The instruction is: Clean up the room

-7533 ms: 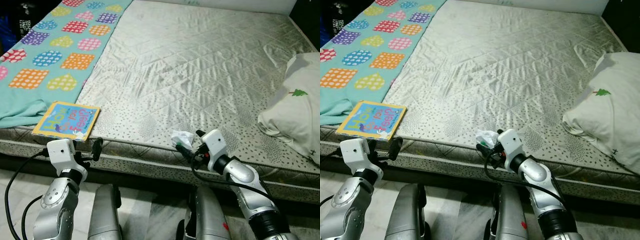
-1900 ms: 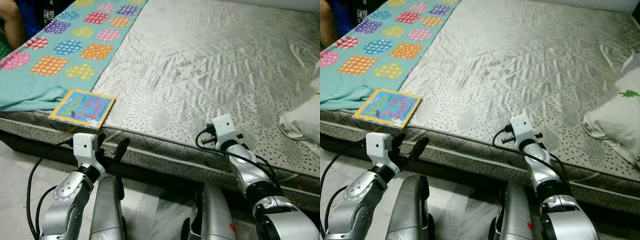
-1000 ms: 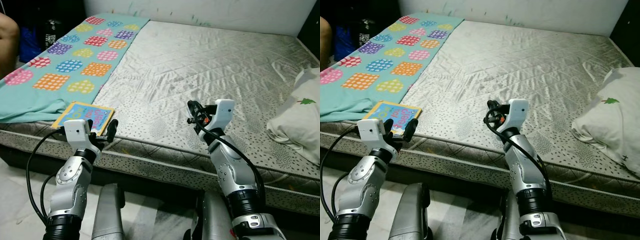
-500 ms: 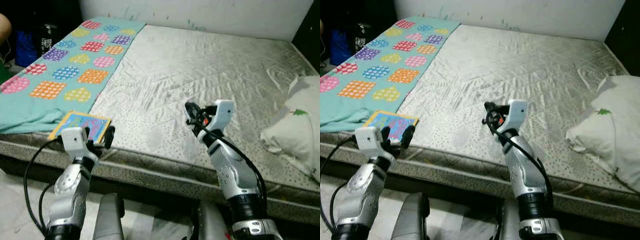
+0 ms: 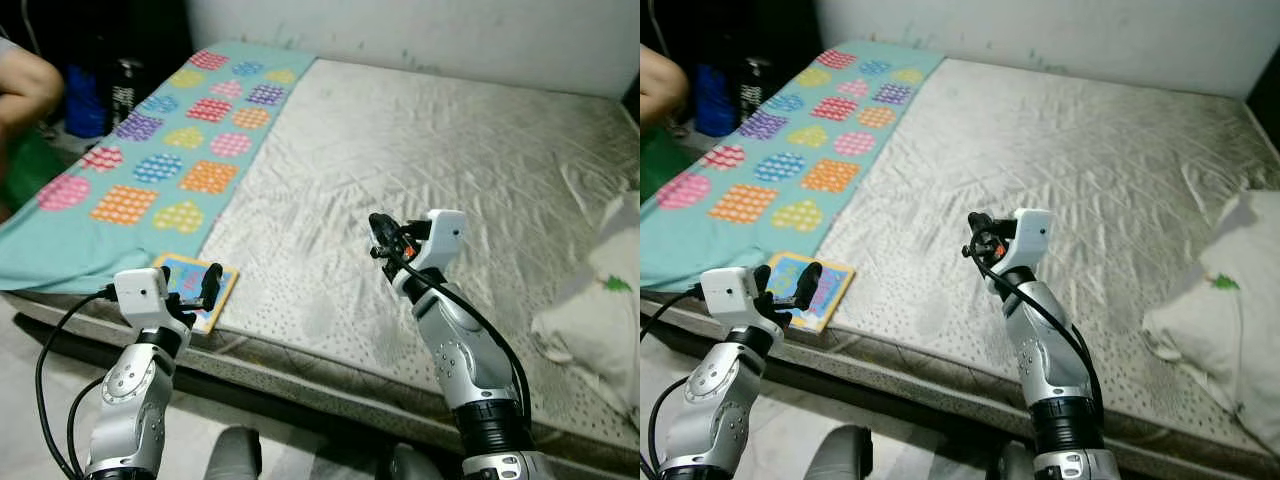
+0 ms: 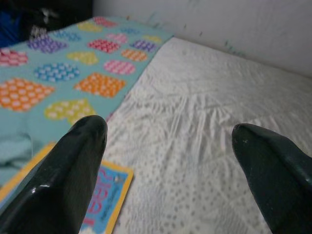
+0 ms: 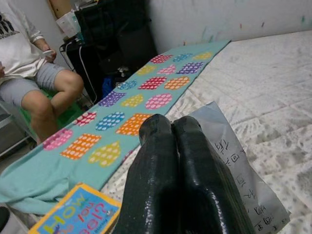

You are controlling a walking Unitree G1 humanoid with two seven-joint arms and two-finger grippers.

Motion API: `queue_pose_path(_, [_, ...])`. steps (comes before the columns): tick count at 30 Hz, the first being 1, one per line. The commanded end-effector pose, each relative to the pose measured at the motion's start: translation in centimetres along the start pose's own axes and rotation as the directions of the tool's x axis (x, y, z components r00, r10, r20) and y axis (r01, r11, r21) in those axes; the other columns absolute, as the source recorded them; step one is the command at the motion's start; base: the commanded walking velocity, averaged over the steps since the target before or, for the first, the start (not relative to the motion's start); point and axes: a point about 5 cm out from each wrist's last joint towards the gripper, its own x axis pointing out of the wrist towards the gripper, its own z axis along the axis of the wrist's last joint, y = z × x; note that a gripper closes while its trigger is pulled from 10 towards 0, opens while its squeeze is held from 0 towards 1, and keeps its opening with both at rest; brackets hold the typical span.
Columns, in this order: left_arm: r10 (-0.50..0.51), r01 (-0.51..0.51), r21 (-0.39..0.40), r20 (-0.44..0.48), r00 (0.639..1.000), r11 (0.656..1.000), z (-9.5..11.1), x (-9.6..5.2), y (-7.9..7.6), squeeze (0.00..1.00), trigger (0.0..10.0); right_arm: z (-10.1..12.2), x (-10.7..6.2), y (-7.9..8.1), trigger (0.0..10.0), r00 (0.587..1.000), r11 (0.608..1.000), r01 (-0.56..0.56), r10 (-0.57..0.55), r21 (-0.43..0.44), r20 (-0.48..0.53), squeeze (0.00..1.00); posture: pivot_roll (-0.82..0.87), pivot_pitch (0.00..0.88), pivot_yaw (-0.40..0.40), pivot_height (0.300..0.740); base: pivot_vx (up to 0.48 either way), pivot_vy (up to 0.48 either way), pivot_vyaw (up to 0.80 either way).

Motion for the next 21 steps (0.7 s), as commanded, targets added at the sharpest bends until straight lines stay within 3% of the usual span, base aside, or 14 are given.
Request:
queue_pose_path(1, [0.02,-0.02,0.028,-0.014,1.0,0.999,0.0,0.1,0.3,0.0,10.0,0.1,-0.3,-0.3,10.0,1.0,1.0,0.02,-0.02,-0.003,0.004,0.0,0.08,0.012,0.002,0.725,0.0,0.0,0.0])
queue_pose_path(5, [0.073,-0.073,0.001,-0.016,0.997,0.997,-0.1,0.4,0.7,0.0,10.0,-0.5,-0.4,0.0,10.0,1.0,1.0,0.012,-0.012,-0.005,-0.02,0.0,0.09,0.021,-0.016,0.74,0.0,0.0,0.0])
queue_pose_path(8, [0.085,-0.089,-0.104,-0.046,0.995,0.991,-1.2,0.5,0.4,0.0,10.0,-1.1,-0.2,0.3,10.0,0.999,1.0,0.012,-0.012,0.005,-0.037,0.0,0.08,0.032,-0.032,0.74,0.0,0.0,0.0])
queue_pose_path(10, [0.084,-0.092,-0.133,-0.061,0.995,0.987,-1.5,0.5,0.3,0.0,10.0,-1.3,-0.1,0.3,10.0,0.999,1.0,0.011,-0.011,-0.001,-0.044,0.0,0.08,0.032,-0.032,0.74,0.0,0.0,0.0])
queue_pose_path(13, [0.045,-0.048,-0.104,-0.036,0.998,0.993,-1.0,0.9,-0.4,0.0,10.0,-1.4,-0.1,0.4,10.0,0.999,1.0,0.013,-0.013,-0.003,-0.047,0.0,0.08,0.031,-0.039,0.74,0.0,0.0,0.0])
queue_pose_path(21, [0.023,-0.025,-0.088,-0.029,0.999,0.996,-0.6,0.9,-0.5,0.0,10.0,-1.2,-0.2,-0.4,10.0,0.998,0.998,0.044,-0.046,-0.032,-0.049,0.0,0.08,0.044,-0.021,0.74,0.0,0.0,0.0])
